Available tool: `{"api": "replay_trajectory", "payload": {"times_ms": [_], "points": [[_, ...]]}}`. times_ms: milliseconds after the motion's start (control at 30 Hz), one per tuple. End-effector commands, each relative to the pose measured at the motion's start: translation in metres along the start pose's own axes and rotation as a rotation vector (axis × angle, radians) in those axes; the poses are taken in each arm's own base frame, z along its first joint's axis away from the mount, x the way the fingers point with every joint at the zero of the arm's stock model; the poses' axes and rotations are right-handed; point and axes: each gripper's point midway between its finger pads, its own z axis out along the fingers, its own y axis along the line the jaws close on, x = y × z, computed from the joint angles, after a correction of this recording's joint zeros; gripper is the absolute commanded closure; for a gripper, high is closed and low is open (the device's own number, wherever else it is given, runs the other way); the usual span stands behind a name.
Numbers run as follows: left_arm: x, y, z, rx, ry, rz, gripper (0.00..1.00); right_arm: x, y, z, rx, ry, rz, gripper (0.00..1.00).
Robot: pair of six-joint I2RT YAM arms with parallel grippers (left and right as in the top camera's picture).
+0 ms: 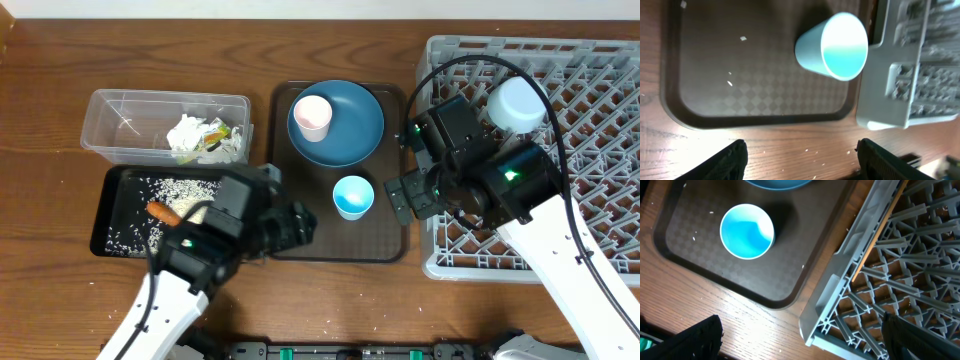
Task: Sort waste into correct bins and load items into the dishwasher rack
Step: 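Reach the left gripper right toward the light-blue cup on the brown tray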
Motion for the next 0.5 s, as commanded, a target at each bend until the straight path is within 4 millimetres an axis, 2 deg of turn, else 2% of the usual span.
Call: {"api": "replay_trajectory", "payload": {"times_ms": [0,200,467], "points": [[-0.006,0.005,0.005,-0.118,-0.078,0.012,0.28,-0.002,-0.004,-0.004,0.012,-0.014,0.025,0.01],[0.004,-0.008,0.031,-0.140,-0.049,0.059,0.28,-0.002,-0.004,-0.004,0.012,-0.014,0.025,0.01],[0.001,-0.024,0.069,-0.122,-0.036,0.092,0.28,-0.002,-0.004,-0.004,0.012,-0.014,0.025,0.01]]}}
